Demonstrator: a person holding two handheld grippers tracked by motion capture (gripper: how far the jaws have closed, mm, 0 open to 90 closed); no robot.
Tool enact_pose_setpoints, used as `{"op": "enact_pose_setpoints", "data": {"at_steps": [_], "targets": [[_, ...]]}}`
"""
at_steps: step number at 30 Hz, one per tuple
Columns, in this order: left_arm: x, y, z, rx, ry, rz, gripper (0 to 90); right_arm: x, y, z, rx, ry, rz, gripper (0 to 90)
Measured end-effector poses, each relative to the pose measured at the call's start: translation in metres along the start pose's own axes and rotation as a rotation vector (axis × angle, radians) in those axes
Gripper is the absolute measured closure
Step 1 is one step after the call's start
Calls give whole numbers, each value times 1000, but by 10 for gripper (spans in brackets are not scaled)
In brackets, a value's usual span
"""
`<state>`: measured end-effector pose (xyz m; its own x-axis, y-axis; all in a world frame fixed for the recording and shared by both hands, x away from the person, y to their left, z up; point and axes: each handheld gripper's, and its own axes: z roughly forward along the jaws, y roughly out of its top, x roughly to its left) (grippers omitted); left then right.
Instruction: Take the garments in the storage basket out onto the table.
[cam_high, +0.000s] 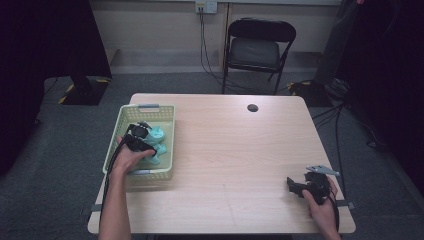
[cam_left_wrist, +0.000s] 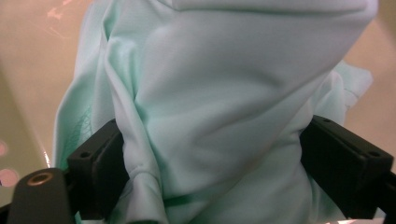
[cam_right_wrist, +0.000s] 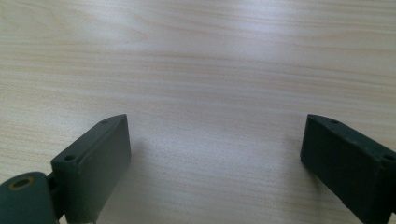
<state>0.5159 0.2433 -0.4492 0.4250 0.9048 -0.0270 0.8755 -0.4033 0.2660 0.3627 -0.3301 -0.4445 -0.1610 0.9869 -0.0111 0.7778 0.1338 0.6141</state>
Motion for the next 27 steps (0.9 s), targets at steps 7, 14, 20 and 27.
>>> {"op": "enact_pose_setpoints", "data": {"at_steps": [7,14,20,27], "targets": [[-2,0,-2,2,1,-1,195,0,0,0,0,0,0,75],[-3,0,-4,0,5,-8,243,0,0,0,0,0,0,75],[-2,0,-5,-1,20,-24,315,0,0,0,1,0,-2,75],[-6,0,-7,-8,39,-2,433,0,0,0,1,0,-1,74]]}}
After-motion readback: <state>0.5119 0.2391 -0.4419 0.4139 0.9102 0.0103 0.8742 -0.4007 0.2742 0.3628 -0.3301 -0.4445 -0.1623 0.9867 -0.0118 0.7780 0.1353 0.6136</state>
